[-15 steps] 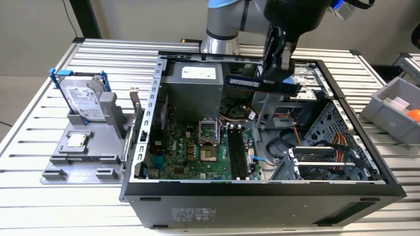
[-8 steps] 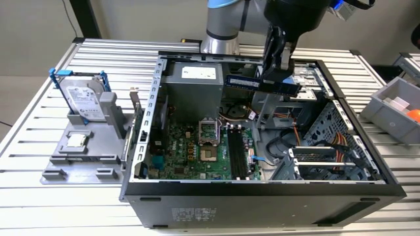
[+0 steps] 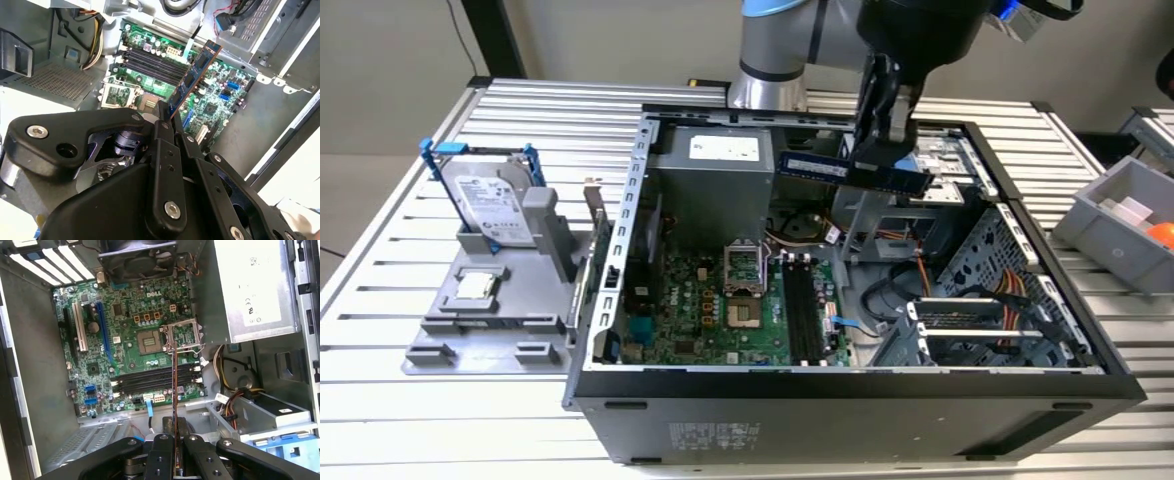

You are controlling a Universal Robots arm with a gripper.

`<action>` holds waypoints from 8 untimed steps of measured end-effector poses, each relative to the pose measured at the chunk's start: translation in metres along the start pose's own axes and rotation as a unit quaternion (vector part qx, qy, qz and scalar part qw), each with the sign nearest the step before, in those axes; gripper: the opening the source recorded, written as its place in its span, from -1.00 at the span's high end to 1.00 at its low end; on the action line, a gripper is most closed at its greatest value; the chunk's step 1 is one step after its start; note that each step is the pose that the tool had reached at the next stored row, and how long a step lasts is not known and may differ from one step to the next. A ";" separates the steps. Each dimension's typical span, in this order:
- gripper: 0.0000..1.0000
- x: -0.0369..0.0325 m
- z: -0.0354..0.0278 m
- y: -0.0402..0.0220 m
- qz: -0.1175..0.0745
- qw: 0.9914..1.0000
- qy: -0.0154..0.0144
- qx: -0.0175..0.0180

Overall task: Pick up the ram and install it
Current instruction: 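Insert the ram into the slot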

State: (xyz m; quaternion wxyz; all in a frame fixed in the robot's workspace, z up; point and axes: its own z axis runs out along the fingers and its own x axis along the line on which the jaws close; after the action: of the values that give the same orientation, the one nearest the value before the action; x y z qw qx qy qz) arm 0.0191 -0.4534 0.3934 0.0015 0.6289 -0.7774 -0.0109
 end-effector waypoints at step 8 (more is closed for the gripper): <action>1.00 0.0001 0.0000 0.0000 0.021 1.000 0.000 0.000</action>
State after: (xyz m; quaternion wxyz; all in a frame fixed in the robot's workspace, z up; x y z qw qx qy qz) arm 0.0191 -0.4535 0.3934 0.0013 0.6125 -0.7904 -0.0109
